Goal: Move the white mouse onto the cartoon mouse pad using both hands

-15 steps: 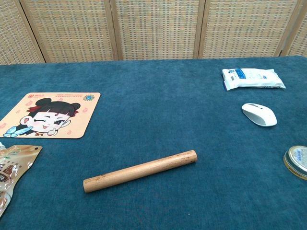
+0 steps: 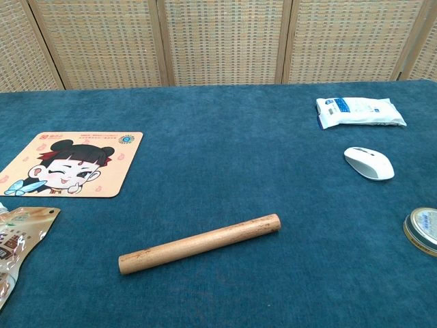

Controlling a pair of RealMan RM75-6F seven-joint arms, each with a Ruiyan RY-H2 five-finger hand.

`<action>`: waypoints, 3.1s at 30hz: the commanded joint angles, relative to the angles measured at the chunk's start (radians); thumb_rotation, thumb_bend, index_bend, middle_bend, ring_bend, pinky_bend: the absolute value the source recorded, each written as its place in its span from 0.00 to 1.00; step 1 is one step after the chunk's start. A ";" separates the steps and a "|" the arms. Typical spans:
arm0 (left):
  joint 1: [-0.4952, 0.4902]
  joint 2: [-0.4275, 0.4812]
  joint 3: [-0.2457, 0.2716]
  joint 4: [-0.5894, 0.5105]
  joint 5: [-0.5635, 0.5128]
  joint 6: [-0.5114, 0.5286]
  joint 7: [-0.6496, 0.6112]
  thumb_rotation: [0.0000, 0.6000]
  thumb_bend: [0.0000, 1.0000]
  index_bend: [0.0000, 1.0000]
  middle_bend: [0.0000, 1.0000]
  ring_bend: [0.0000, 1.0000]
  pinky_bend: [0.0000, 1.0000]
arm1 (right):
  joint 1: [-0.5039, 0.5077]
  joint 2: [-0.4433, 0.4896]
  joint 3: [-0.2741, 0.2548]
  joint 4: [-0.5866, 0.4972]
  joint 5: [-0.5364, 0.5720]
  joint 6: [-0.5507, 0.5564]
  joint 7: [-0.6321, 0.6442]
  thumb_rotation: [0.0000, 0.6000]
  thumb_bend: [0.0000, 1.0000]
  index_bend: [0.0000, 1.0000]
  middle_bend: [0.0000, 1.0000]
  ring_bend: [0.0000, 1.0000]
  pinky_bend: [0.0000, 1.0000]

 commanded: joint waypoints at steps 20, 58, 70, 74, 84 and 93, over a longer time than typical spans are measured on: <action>-0.001 0.000 0.001 -0.004 -0.003 -0.004 0.002 1.00 0.00 0.00 0.00 0.00 0.00 | 0.000 0.000 0.005 0.006 -0.004 0.004 0.007 1.00 0.00 0.00 0.00 0.00 0.00; -0.015 -0.002 -0.014 0.013 -0.050 -0.043 -0.017 1.00 0.00 0.00 0.00 0.00 0.00 | 0.256 -0.116 0.195 0.040 0.229 -0.285 -0.238 1.00 0.00 0.00 0.00 0.00 0.00; -0.024 -0.014 -0.019 0.024 -0.064 -0.055 -0.002 1.00 0.00 0.00 0.00 0.00 0.00 | 0.356 -0.249 0.224 0.290 0.335 -0.398 -0.206 1.00 0.00 0.00 0.00 0.00 0.00; -0.028 -0.018 -0.020 0.029 -0.075 -0.065 0.004 1.00 0.00 0.00 0.00 0.00 0.00 | 0.378 -0.280 0.224 0.348 0.340 -0.418 -0.178 1.00 0.00 0.00 0.00 0.00 0.00; -0.037 -0.029 -0.025 0.043 -0.095 -0.080 0.020 1.00 0.00 0.00 0.00 0.00 0.00 | 0.432 -0.368 0.213 0.536 0.365 -0.499 -0.101 1.00 0.00 0.00 0.00 0.00 0.00; -0.042 -0.040 -0.021 0.045 -0.096 -0.081 0.044 1.00 0.00 0.00 0.00 0.00 0.00 | 0.471 -0.428 0.203 0.688 0.360 -0.548 -0.028 1.00 0.00 0.00 0.00 0.00 0.00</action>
